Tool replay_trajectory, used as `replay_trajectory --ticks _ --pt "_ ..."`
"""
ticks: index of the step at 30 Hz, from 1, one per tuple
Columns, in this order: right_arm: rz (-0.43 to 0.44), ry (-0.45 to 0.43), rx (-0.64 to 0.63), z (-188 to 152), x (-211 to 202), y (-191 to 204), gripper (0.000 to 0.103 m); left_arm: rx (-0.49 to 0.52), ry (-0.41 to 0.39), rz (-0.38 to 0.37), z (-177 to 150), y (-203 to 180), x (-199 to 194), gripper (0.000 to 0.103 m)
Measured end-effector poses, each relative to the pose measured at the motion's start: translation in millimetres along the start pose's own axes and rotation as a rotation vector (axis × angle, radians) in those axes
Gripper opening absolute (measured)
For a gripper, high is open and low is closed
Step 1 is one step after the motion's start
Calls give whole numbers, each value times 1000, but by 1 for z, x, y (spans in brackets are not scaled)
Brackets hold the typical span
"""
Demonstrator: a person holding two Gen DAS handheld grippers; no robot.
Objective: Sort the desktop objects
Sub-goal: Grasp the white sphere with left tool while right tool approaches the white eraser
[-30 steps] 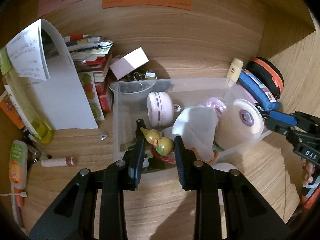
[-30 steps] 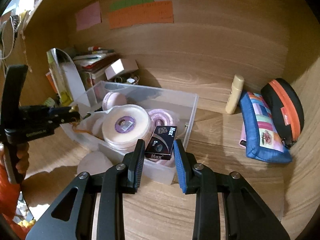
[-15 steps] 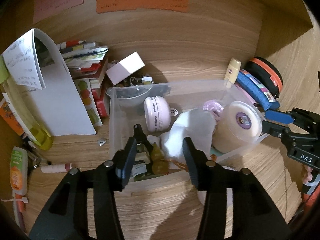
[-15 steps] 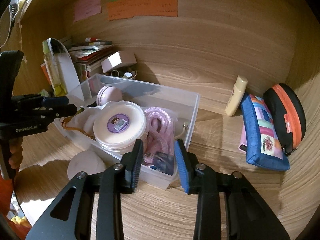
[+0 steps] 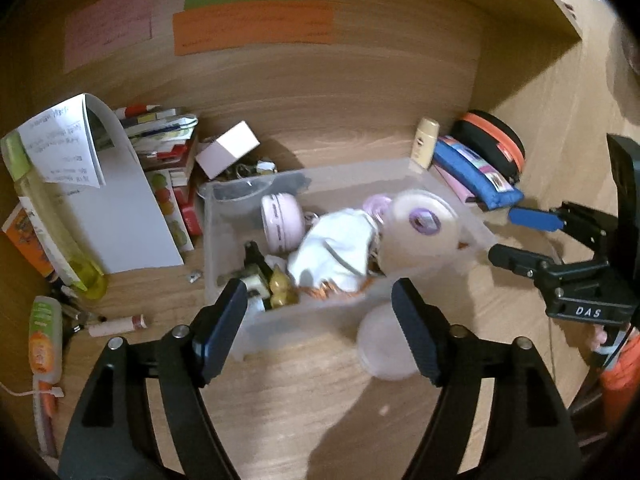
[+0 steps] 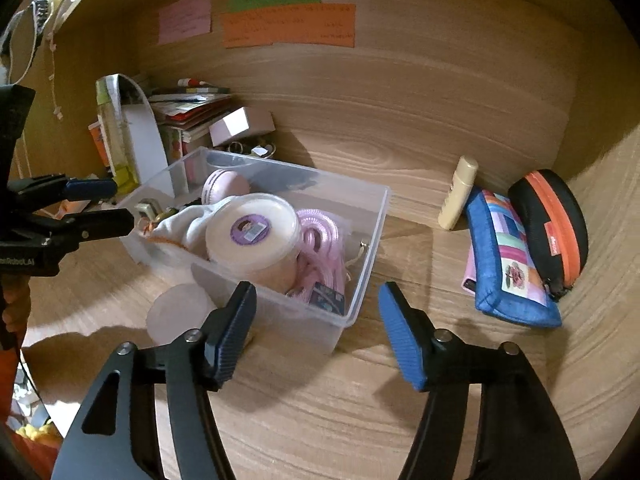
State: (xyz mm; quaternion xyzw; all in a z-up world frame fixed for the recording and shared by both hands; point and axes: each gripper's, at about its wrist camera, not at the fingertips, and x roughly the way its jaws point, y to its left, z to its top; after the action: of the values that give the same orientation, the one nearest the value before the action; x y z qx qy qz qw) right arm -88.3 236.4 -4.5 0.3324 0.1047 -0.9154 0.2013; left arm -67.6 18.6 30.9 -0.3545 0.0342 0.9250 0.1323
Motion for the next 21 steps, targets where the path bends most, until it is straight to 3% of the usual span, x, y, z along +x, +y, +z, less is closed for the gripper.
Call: replay_trajectory --ticks 5,11,21 --pt "14 -6 -2 -12 -13 2 70 52 28 -7 -13 -17 0 80" --pt "28 15 -12 -28 -18 5 70 84 103 -39 -26 -31 20 81" --pt "52 85 -5 -50 -6 4 70 42 242 -142 -33 -47 67 81"
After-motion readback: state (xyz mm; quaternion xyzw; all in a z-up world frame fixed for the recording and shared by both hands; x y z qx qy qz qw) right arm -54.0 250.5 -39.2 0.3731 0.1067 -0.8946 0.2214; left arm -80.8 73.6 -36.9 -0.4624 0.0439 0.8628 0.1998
